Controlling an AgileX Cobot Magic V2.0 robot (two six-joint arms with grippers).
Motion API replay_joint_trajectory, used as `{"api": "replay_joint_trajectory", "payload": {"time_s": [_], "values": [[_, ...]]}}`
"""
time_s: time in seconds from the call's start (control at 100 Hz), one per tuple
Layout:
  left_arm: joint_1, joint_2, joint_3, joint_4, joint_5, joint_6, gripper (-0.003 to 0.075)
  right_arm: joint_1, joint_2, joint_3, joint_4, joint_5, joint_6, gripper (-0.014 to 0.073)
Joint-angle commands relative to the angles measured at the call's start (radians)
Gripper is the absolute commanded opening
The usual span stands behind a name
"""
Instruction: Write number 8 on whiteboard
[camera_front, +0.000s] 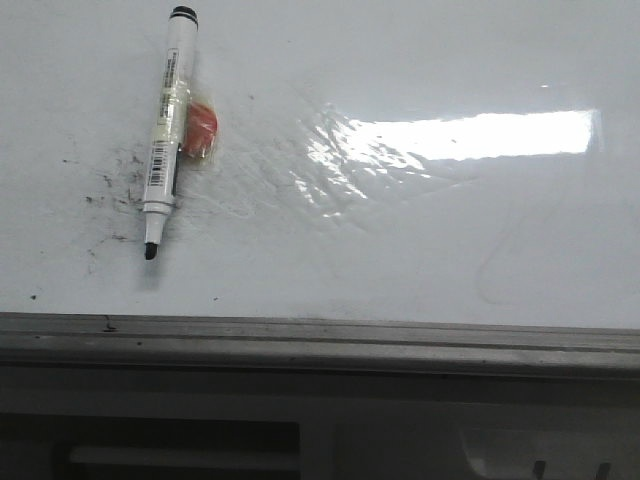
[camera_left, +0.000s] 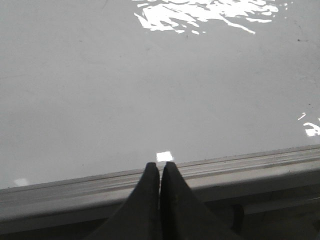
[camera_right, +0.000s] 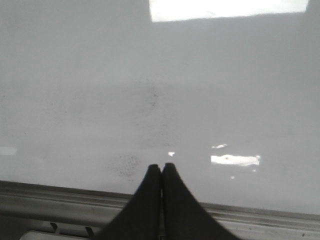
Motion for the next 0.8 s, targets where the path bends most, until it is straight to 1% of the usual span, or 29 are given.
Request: {"api": "replay_joint_trajectory", "payload": {"time_s": [0.0, 0.74, 0.79], "values": [[0.003, -0.031, 0.033, -0.010, -0.054, -0.009, -0.0020, 0.003, -0.022, 0.016, -0.010, -0.029, 0.000, -0.0066], [0.003, -0.031, 0.033, -0.010, -0.054, -0.009, -0.0020, 0.003, -0.022, 0.016, -0.015, -0.029, 0.000, -0.0066], [0.003, -0.031, 0.033, -0.010, -0.054, -0.009, -0.0020, 0.003, -0.022, 0.016, -0.025, -0.046, 0.000, -0.0066]]}}
